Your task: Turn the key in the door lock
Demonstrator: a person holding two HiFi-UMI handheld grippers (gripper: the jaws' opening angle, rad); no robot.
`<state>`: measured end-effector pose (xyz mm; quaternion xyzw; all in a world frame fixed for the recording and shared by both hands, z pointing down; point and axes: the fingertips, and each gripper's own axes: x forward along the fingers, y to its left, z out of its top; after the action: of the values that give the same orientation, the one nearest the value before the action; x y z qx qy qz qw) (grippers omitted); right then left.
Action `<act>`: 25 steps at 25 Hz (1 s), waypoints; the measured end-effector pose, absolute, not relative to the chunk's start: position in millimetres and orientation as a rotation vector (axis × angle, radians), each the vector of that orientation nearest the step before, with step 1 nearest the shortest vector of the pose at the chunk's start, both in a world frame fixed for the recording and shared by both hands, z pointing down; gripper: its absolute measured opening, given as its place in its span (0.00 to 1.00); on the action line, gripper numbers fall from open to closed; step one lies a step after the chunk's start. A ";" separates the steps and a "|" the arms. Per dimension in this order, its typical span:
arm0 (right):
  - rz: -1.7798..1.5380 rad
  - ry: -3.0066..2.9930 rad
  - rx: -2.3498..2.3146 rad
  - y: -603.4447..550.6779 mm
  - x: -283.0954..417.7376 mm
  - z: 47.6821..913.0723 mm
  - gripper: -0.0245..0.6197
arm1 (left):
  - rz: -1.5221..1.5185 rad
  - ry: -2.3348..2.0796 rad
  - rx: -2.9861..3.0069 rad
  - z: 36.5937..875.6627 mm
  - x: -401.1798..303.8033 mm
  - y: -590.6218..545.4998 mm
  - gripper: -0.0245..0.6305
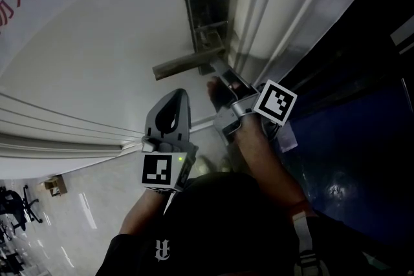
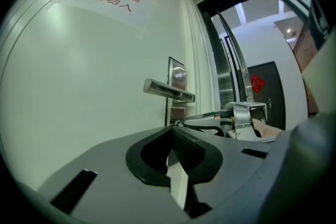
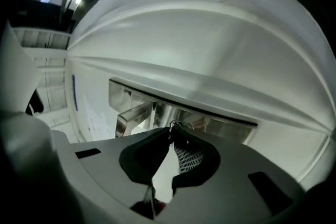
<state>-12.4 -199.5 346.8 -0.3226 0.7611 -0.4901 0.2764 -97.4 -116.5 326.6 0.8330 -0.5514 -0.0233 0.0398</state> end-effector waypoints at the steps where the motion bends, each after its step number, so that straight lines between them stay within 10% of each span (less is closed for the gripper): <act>1: -1.349 2.007 -0.834 -199.6 -13.0 347.6 0.09 | -0.073 -1.690 2.553 326.3 -97.4 -116.2 0.05; 25: -1.552 1.722 -0.520 -200.3 -18.3 350.5 0.09 | -0.081 -1.694 2.563 321.2 -91.6 -110.9 0.05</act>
<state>-18.3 -200.3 350.5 -0.2031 0.6723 -0.6060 0.3735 -91.6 -110.9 321.2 0.8335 -0.5508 -0.0262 0.0343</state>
